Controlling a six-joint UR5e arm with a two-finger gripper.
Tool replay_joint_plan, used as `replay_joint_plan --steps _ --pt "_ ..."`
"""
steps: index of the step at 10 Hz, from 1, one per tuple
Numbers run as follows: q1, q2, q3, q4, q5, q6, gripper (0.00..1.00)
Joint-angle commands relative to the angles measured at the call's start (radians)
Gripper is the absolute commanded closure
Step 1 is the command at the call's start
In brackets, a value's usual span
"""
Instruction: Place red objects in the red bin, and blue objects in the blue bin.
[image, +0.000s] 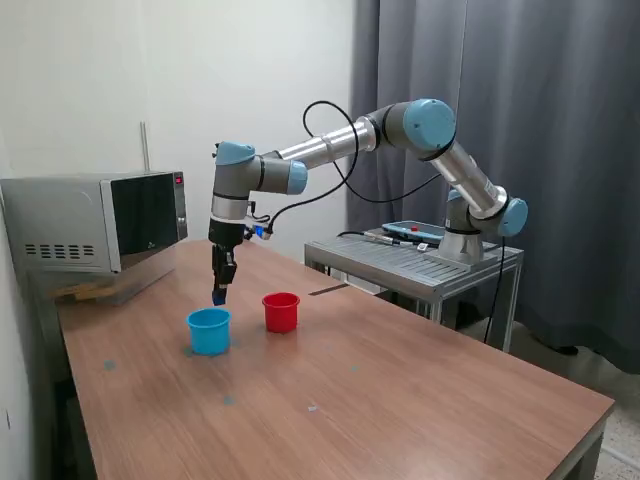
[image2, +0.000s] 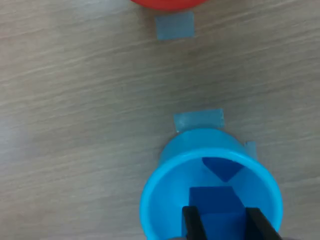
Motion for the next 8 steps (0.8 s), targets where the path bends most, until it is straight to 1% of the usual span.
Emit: replay_joint_plan --steps 1,8 --pt "0.002 -0.001 -0.003 0.000 -0.001 -0.002 1.00" --pt "0.011 -0.020 -0.003 -0.009 0.010 -0.008 1.00"
